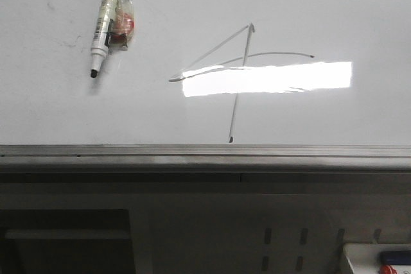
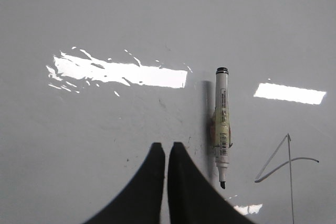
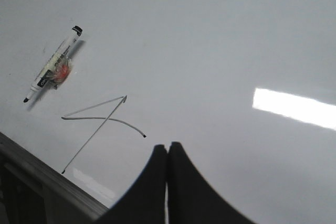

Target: Write number 4 on whiteboard

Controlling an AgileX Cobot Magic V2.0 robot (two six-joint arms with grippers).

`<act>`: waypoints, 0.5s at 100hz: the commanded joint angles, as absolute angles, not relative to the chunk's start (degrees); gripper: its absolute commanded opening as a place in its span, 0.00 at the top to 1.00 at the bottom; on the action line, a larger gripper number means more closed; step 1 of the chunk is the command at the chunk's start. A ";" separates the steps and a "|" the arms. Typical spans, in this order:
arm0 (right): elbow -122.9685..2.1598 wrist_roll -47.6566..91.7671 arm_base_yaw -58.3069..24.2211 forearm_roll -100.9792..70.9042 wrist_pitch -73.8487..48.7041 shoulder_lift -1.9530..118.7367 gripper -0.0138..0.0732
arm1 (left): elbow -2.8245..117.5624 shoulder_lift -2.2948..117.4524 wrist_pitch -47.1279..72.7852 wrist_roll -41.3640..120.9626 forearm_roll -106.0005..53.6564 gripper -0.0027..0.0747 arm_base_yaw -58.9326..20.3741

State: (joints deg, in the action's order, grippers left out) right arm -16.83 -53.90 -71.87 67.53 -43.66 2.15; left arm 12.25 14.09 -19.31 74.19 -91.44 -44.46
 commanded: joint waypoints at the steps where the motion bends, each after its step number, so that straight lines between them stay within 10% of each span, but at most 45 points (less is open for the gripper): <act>1: -18.15 -54.08 -71.87 70.93 -41.64 2.96 0.92 | 13.85 14.48 -18.62 74.29 -90.42 0.99 -44.48; 50: -18.15 -54.08 -71.87 70.93 -41.64 2.96 0.92 | 10.83 13.86 -19.80 74.60 -89.12 0.99 -43.81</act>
